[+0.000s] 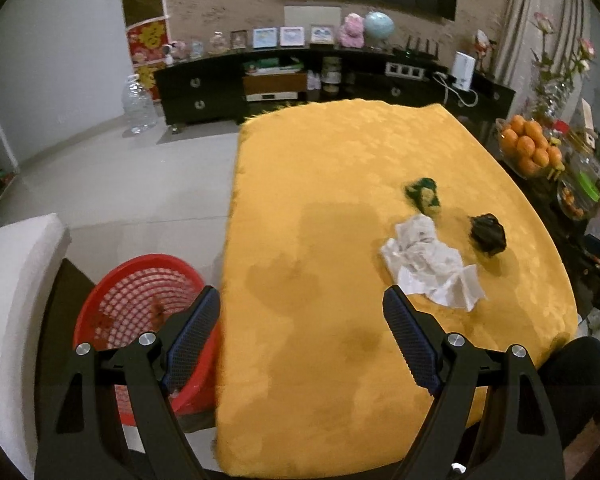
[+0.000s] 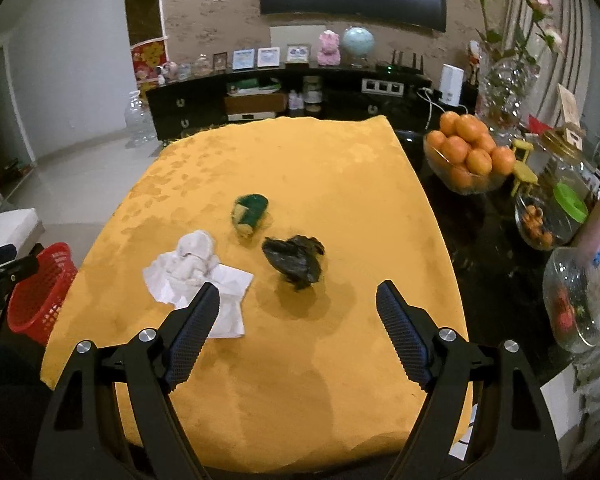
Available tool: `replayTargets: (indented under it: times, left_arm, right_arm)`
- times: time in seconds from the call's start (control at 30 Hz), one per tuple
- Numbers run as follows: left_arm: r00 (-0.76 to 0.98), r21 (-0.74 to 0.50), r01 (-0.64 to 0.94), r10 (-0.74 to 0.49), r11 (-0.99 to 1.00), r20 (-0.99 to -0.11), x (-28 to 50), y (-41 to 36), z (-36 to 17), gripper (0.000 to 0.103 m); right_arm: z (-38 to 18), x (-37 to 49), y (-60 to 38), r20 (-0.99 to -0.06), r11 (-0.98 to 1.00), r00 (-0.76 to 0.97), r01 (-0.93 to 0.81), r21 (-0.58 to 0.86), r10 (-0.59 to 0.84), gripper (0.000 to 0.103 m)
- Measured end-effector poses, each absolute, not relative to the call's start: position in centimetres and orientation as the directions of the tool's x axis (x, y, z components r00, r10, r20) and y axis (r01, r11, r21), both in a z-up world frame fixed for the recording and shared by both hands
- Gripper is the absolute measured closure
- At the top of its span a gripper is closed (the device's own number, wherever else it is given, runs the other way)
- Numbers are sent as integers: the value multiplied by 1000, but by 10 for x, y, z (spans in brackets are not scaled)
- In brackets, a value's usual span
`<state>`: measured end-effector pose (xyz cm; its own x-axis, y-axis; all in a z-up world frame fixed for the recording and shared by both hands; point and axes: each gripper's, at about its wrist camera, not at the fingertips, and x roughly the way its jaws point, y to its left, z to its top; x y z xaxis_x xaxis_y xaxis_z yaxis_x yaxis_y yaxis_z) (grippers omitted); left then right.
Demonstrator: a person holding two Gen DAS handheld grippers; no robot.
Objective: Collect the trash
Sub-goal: 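Move both tools back over the remaining trash on the table, then grasp the crumpled white tissue with the left tool and lift it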
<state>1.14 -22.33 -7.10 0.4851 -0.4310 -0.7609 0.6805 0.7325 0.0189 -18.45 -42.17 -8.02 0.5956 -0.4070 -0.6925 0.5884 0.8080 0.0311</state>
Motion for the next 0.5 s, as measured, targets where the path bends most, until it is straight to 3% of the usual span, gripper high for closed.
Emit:
replayTargets:
  times: [0.5]
  left_arm:
    - [372, -12, 781, -481, 625, -793, 9, -317, -87, 22]
  right_arm:
    - [-110, -190, -443, -726, 778, 563, 625, 62, -395, 25]
